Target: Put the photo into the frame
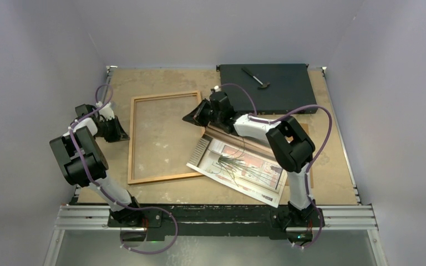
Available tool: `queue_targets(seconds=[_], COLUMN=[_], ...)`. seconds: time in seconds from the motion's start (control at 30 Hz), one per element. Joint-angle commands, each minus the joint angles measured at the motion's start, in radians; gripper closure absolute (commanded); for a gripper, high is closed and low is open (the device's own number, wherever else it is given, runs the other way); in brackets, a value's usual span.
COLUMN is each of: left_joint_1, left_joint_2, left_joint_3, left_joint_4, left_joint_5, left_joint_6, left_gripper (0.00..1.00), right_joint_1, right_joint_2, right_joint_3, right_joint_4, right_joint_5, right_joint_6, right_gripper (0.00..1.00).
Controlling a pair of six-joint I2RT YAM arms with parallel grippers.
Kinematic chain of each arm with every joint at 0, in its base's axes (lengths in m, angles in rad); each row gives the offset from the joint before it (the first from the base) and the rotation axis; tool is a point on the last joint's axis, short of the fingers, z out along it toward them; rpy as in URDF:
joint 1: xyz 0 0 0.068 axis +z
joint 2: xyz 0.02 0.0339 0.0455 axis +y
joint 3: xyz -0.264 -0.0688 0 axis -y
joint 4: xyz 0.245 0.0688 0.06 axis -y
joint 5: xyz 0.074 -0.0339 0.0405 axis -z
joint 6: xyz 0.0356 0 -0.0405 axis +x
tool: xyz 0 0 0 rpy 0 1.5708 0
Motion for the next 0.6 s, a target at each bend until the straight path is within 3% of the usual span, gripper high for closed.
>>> queue_targets(seconds=[0.0,0.57], left_joint_1=[-0.009,-0.009], left_joint_2=[0.002,0.000], left_joint_3=[-0.035,-0.026], left_joint_4=[-0.010,-0.020], left_joint_5=[-0.042,-0.048], left_joint_6=[0.021,0.024], left_gripper=[0.96,0.96], right_joint_1=[-0.014,-0.028], right_joint_2=[-0.017,-0.004], right_joint_3=[-0.016,-0.056], right_joint_4=[0.069,0.027], right_joint_5=[-0.067,0.011], right_joint_6=[-0.082,-0.174], right_gripper=[1.00,1.00])
